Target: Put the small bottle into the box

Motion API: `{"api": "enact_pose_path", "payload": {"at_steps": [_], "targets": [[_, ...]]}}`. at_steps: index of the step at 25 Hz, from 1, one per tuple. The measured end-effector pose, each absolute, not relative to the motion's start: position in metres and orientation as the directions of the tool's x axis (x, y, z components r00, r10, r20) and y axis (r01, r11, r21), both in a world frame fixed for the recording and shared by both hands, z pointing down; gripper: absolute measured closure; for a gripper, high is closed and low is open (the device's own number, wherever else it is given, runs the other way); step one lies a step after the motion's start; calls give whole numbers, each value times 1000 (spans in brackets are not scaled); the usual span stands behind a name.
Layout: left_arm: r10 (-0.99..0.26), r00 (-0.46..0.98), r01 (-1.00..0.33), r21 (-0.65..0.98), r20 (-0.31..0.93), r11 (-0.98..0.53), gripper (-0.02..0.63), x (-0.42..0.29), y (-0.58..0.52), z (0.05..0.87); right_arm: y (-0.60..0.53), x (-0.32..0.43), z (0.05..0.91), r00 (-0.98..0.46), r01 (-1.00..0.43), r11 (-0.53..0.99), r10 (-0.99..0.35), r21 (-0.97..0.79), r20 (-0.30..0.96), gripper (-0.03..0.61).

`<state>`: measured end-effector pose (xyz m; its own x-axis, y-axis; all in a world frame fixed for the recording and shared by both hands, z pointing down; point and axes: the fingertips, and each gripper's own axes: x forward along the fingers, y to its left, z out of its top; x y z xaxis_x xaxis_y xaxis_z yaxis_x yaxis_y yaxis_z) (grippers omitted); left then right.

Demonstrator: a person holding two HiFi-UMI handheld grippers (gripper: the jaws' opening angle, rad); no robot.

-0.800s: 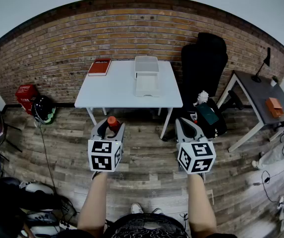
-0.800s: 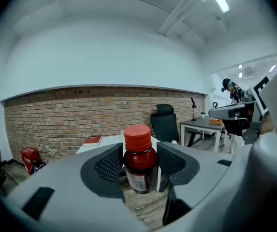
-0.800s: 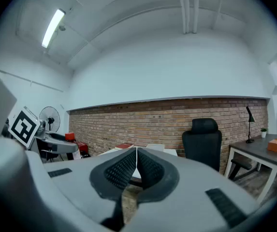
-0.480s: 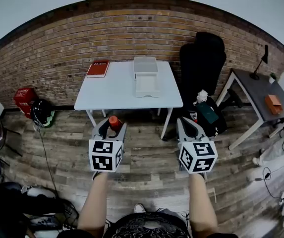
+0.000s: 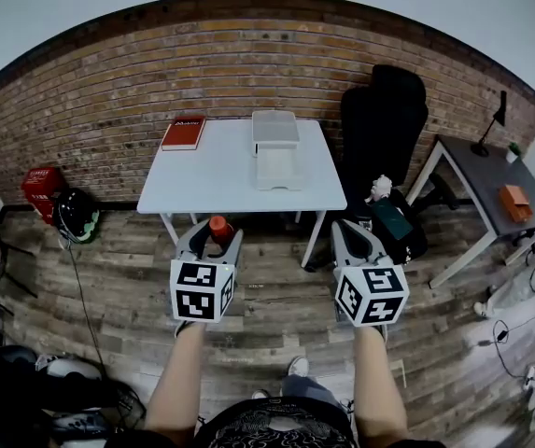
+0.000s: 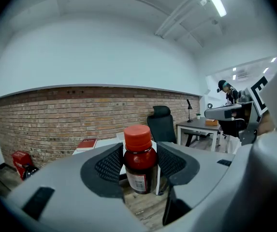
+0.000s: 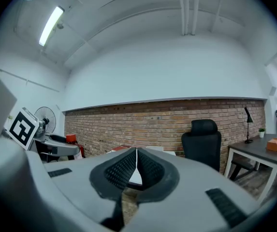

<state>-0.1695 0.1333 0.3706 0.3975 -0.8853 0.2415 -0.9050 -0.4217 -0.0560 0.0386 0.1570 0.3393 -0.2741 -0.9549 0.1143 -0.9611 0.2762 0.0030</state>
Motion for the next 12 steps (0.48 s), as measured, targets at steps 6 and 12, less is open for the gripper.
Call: {"api": "enact_pose_path", "payload": {"at_steps": [6,12], "targets": [[-884,392,-907,-52,253,-417,382,-162,106,379,129,43,350,-294,-956,293,-949,-23,113,557],[-883,386,-908,-59,268,-415,382,-144,69,387,90,57,361,-307,-952,305,-944,-38,118,557]]}}
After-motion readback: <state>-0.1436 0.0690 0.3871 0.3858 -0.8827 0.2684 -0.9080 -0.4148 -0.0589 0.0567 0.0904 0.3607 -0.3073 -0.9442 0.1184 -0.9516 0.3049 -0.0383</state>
